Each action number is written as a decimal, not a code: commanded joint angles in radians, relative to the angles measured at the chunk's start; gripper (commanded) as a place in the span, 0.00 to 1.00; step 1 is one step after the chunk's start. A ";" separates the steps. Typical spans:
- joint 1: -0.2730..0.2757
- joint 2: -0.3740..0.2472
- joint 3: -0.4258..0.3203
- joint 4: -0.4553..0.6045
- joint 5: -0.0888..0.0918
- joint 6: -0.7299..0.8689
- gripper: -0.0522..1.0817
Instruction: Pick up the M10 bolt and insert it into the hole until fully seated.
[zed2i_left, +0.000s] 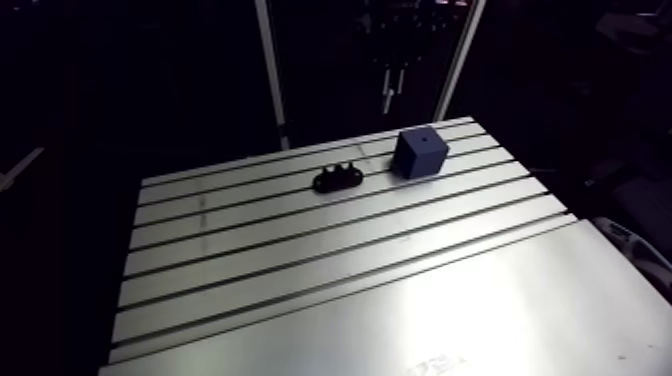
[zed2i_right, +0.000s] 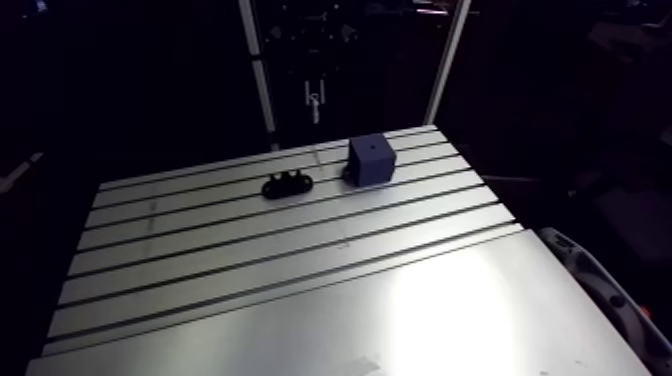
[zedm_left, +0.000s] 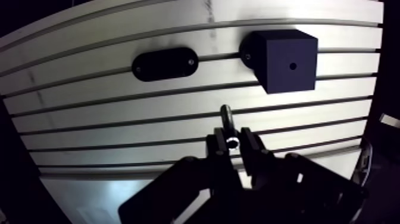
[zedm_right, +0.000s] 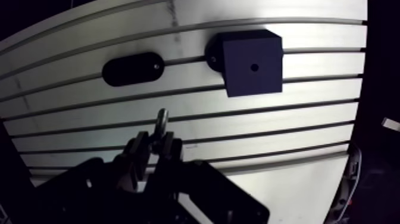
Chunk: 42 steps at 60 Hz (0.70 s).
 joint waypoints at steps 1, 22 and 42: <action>-0.037 0.031 -0.044 0.037 -0.006 -0.003 0.99; -0.072 0.084 -0.114 0.088 -0.032 -0.004 0.99; -0.092 0.109 -0.144 0.111 -0.050 -0.004 0.99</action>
